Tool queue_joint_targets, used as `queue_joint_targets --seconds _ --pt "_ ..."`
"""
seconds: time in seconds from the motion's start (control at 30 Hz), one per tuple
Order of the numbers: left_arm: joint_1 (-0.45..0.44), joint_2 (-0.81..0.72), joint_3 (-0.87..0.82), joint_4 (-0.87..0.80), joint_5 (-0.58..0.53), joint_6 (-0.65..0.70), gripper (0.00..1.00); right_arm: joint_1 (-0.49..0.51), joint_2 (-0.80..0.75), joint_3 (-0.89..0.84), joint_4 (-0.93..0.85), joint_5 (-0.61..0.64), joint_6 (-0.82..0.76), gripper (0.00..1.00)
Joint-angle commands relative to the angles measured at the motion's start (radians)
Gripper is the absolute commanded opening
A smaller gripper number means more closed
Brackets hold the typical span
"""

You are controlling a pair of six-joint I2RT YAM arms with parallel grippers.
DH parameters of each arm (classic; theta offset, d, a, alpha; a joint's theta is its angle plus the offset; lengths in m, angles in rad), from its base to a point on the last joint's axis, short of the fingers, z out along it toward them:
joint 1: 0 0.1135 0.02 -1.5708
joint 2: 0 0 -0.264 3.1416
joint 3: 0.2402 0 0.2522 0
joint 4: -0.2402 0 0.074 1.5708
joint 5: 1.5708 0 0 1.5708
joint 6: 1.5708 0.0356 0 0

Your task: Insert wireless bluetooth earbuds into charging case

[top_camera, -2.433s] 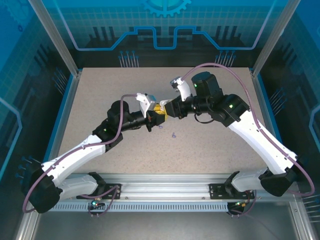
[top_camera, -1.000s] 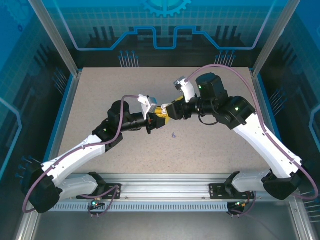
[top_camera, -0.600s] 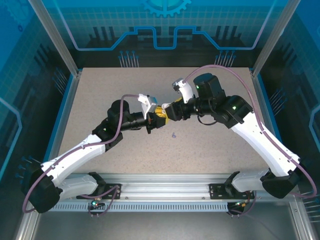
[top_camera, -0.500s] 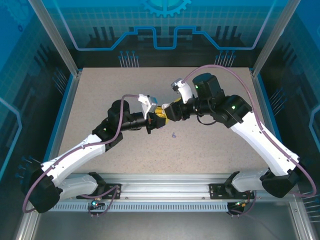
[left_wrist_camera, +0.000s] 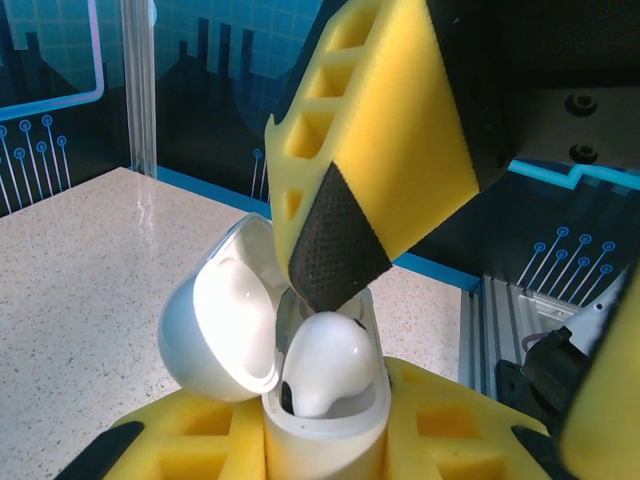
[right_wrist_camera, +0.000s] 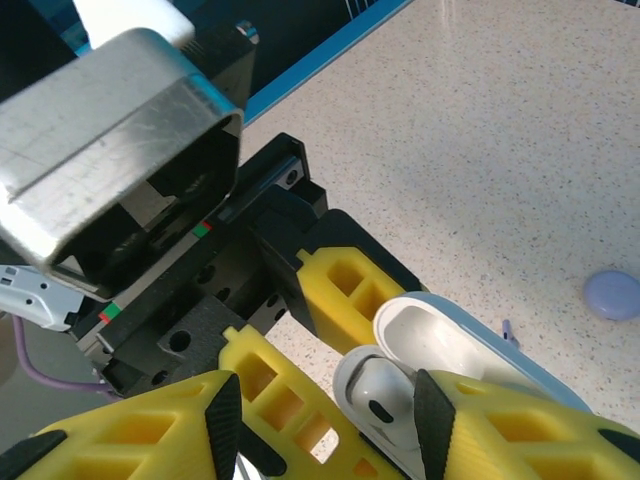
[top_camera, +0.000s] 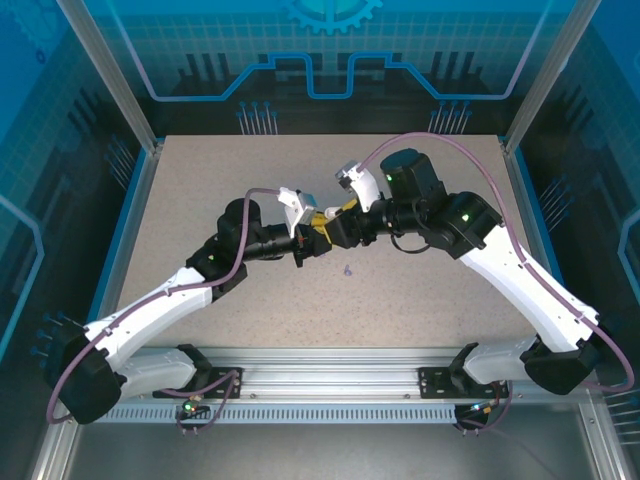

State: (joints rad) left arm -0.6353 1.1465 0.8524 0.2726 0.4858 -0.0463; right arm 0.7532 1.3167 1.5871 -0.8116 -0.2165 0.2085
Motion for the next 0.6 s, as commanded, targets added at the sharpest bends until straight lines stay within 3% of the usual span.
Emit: queue_joint_targets --seconds 0.0,0.17,0.3,0.43,0.57 --pt "-0.006 -0.008 0.033 0.009 0.022 0.006 0.0 0.014 -0.043 0.014 0.005 0.075 0.002 0.53" --pt "-0.005 -0.022 0.019 -0.003 0.058 0.011 0.0 -0.018 -0.136 -0.037 0.064 0.154 0.049 0.54" --pt "-0.005 -0.028 0.013 0.011 0.128 0.014 0.0 -0.105 -0.169 -0.071 0.049 0.187 0.114 0.55" --pt "-0.005 -0.034 0.018 0.028 0.208 0.013 0.0 -0.221 -0.149 -0.099 -0.004 0.126 0.168 0.52" --pt "-0.006 -0.04 0.025 0.04 0.245 0.013 0.0 -0.256 -0.124 -0.128 -0.024 0.063 0.157 0.51"
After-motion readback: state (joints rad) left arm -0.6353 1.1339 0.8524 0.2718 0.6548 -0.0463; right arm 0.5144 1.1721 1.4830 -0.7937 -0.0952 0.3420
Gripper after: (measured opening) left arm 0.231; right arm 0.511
